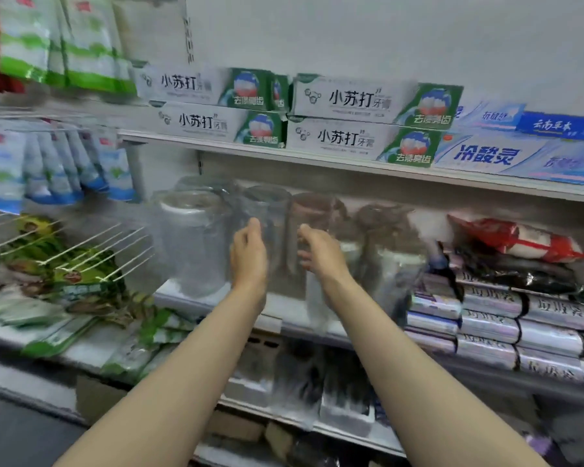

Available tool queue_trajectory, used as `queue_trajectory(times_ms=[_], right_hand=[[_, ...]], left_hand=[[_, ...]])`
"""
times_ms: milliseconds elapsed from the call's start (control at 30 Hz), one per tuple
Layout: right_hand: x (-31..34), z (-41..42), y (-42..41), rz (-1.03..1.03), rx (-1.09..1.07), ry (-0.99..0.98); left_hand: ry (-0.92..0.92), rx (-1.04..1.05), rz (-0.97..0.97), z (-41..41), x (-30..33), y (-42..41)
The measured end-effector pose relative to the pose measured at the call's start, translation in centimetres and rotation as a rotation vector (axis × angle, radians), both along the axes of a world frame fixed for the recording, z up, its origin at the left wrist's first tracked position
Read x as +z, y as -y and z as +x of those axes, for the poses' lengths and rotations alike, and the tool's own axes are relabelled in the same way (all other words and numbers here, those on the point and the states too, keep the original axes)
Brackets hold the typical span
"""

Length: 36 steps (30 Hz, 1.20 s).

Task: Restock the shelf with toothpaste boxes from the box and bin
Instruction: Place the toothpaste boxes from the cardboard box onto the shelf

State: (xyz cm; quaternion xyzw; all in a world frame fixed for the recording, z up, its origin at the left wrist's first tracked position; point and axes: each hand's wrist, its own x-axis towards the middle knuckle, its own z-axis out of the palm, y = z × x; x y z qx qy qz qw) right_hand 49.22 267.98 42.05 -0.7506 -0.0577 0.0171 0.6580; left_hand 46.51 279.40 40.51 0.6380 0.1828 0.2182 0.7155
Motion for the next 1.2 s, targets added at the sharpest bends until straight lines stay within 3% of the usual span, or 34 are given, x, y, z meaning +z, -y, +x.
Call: queue_trajectory(times_ms=[233,667,833,967,1200], right_hand=[[-10.4,-0.9,-11.6,-0.129,0.078,-0.243],[-32.0,-4.7,-18.7,-0.416,0.223,-0.616],[-44.1,-5.2,-18.9,-0.587,0.32,-0.719],[-57.4,-5.9,-18.9,-0.765,0.417,-0.778],[-75.4,-7.8,-19.2,-0.851,0.522,-0.846]], left_hand=[[-0.257,0.052,-0.192,-2.5,-8.8,-11.2],[-0.711,0.257,-0.441,-9.9,-32.2,-19.1],[-0.831,0.362,-0.535,-12.5,-44.2,-19.5],[-0.92,0.43,-0.632,-14.5,-55.4,-19.0],[-0.951,0.454,-0.727,-17.5,-73.5,-17.5]])
